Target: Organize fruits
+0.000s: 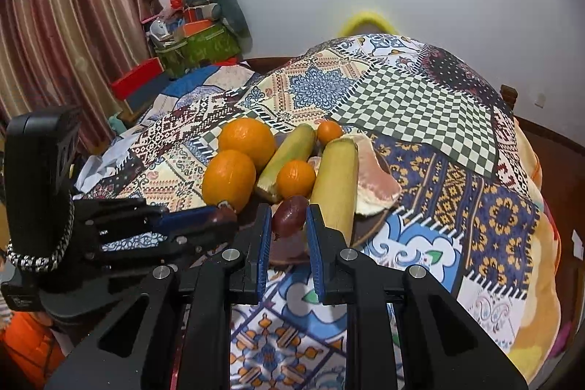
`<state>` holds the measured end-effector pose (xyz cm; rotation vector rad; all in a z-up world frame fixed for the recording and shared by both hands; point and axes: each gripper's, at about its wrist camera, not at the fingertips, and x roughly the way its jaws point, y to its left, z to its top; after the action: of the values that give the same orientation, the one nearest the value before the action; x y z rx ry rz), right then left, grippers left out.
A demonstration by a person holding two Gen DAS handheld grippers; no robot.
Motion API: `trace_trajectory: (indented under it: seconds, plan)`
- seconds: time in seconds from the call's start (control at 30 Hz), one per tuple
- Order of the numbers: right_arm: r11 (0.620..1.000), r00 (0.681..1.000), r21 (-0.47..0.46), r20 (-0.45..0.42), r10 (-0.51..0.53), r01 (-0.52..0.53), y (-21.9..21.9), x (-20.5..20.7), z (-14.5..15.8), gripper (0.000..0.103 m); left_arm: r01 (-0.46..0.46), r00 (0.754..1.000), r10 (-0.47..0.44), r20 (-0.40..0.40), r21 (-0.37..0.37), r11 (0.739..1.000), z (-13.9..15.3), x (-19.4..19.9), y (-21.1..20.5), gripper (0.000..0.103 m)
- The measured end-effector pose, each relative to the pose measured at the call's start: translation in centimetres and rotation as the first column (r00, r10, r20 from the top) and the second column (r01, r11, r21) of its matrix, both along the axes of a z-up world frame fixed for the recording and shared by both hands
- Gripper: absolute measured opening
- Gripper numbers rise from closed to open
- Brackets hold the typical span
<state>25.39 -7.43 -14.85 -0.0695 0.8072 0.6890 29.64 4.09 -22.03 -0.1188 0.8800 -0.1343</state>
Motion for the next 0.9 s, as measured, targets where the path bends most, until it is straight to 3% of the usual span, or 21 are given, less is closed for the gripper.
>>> trace_trajectory:
  seconds: [0.47, 0.63, 0.9]
  plan:
    - [1.0, 1.0, -0.006, -0.015, 0.012, -0.012, 0.6, 1.6, -0.6, 0.021, -0.003, 1.0, 0.003, 0.001, -0.022, 1.0, -0.1, 0.7, 0.2, 0.017]
    - [1.0, 1.0, 0.0, -0.014, 0.0, 0.0, 0.1, 1.4, -0.4, 0.021, -0.008, 1.0, 0.008, 0.007, -0.014, 1.0, 0.3, 0.4, 0.2, 0.022]
    - [0.999, 0.999, 0.036, 0.02, -0.034, 0.033, -1.5, 0.2, 2.0, 0.021, -0.02, 0.997, 0.019, 0.075, 0.015, 1.0, 3.6, -1.9, -0.3, 0.022]
